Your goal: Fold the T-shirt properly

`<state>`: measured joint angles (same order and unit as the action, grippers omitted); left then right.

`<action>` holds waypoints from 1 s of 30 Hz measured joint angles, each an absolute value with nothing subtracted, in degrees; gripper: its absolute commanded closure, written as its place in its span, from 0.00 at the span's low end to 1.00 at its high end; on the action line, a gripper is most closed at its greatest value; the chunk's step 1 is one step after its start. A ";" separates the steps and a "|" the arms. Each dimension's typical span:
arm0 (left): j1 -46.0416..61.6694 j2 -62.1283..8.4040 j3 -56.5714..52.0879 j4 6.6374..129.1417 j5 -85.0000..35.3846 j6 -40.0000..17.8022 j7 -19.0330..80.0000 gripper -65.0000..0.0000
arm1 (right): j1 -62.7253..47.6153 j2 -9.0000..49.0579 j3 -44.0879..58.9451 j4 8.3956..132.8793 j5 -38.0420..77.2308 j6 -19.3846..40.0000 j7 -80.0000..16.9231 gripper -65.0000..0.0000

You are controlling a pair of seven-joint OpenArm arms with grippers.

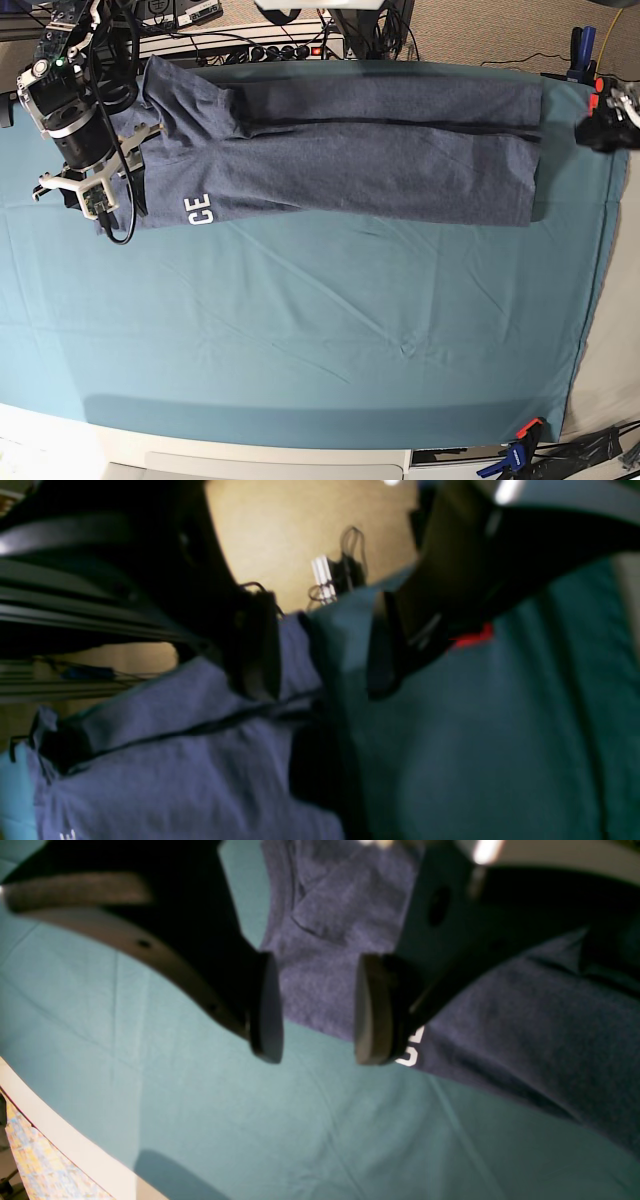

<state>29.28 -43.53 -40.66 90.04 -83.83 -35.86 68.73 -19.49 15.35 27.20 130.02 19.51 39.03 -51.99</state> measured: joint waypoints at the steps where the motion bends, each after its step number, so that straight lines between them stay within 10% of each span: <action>1: 28.95 -43.51 -40.66 90.04 -83.83 -35.86 68.77 0.57 | -19.51 15.35 27.20 130.02 19.51 39.03 -51.99 0.62; 30: 15.03 -43.00 -22.50 72.47 -83.68 -29.45 66.24 0.58 | -19.35 15.35 27.20 130.02 21.02 39.03 -52.23 0.62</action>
